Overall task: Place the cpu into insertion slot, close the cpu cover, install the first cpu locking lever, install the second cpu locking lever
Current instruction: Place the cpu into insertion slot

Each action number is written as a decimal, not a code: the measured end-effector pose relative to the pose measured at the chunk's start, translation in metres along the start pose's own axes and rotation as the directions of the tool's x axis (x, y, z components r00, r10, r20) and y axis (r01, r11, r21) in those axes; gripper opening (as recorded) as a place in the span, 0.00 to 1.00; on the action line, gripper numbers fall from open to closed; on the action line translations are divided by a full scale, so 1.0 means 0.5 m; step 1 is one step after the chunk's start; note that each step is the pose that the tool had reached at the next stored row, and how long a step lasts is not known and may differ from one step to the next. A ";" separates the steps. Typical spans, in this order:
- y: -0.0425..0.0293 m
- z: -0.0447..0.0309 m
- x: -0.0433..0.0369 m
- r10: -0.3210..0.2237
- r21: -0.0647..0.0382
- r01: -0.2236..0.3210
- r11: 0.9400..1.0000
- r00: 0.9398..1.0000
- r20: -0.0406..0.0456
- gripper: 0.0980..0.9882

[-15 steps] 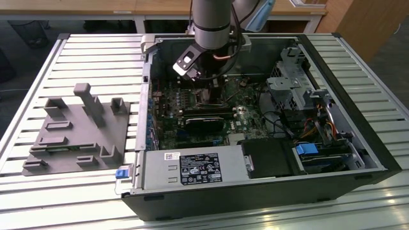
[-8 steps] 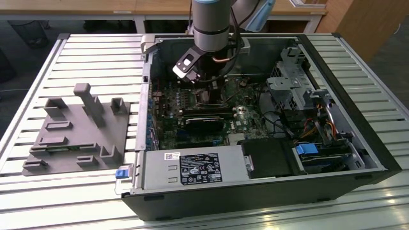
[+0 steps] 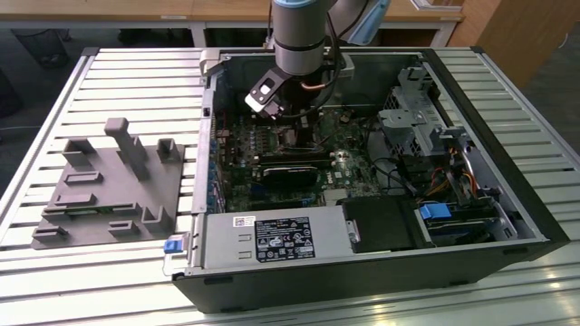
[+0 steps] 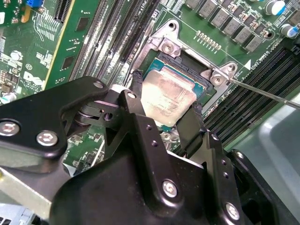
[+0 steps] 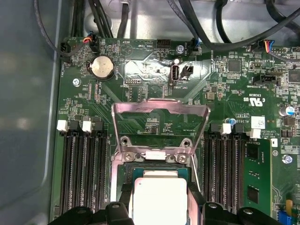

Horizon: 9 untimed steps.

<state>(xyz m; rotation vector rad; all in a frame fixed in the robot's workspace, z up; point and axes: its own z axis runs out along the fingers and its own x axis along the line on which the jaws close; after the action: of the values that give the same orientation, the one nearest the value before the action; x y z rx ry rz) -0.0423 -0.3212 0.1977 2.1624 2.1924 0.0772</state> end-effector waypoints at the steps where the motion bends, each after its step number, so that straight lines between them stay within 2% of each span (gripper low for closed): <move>1: 0.000 0.000 0.001 0.000 0.000 0.000 1.000 1.000 0.000 0.50; 9: 0.000 0.007 0.004 0.000 0.000 0.000 1.000 1.000 0.000 0.50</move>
<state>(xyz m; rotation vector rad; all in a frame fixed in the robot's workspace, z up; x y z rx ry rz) -0.0422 -0.3195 0.1944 2.1624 2.1925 0.0773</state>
